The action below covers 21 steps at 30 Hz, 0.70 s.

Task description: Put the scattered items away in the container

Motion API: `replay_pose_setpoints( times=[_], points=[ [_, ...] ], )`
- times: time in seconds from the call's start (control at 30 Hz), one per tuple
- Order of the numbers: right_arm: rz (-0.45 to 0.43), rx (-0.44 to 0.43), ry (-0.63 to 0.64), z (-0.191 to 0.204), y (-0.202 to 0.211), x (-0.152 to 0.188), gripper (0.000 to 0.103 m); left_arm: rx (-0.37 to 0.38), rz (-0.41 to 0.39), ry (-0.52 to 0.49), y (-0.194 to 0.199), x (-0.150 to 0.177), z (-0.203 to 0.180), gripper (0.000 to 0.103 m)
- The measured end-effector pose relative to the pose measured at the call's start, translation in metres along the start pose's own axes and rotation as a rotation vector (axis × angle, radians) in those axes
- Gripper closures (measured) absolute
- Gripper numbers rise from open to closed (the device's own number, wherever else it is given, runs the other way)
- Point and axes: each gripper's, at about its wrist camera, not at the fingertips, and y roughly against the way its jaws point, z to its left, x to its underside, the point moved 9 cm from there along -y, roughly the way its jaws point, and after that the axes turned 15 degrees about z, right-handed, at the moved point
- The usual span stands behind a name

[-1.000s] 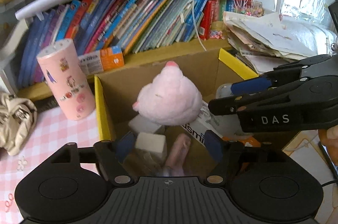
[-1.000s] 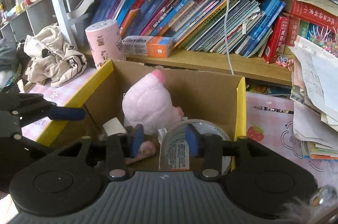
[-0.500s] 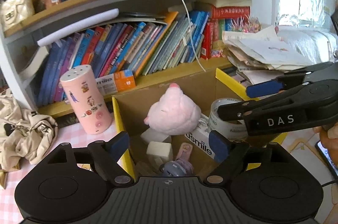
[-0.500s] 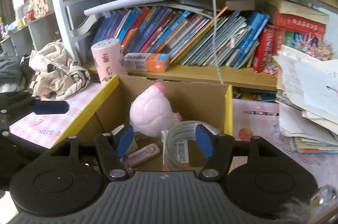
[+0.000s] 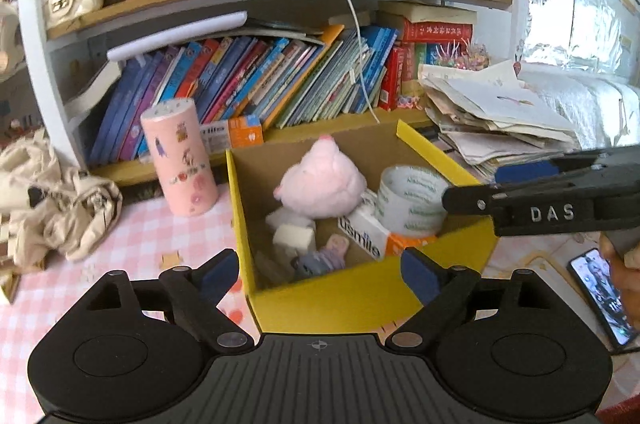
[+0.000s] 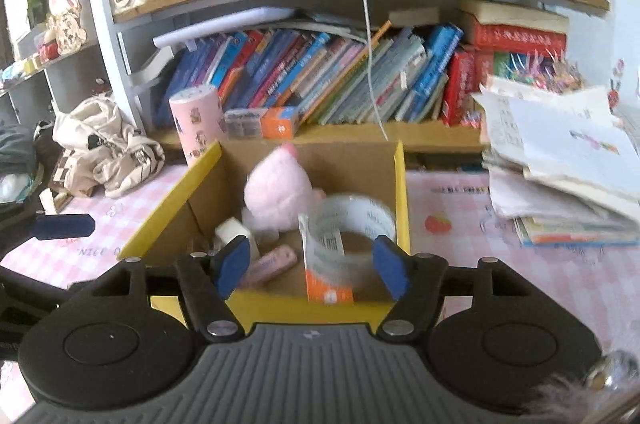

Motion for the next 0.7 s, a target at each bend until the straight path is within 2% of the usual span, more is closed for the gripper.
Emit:
replay_pose_setpoints(
  times=[0.17, 0.27, 0.33, 0.47, 0.7],
  points=[
    [0.062, 0.045, -0.039, 0.005, -0.002, 0.037, 0.031, 0.026, 0.059, 0.020, -0.005, 0.026, -0.001, 0.013],
    [0.121, 0.061, -0.098, 0.013, -0.006, 0.062, 0.030, 0.042, 0.092, -0.043, -0.006, 0.040, -0.008, 0.013],
    [0.141, 0.070, -0.115, 0.022, -0.006, 0.070, 0.029, 0.048, 0.087, -0.085, -0.002, 0.045, -0.009, 0.013],
    [0.110, 0.116, -0.126, 0.041, 0.004, 0.074, 0.020, 0.062, 0.070, -0.092, 0.009, 0.053, 0.006, 0.013],
    [0.098, 0.199, -0.187, 0.076, 0.013, 0.090, 0.015, 0.080, 0.069, -0.075, 0.030, 0.080, 0.049, 0.013]
  ],
)
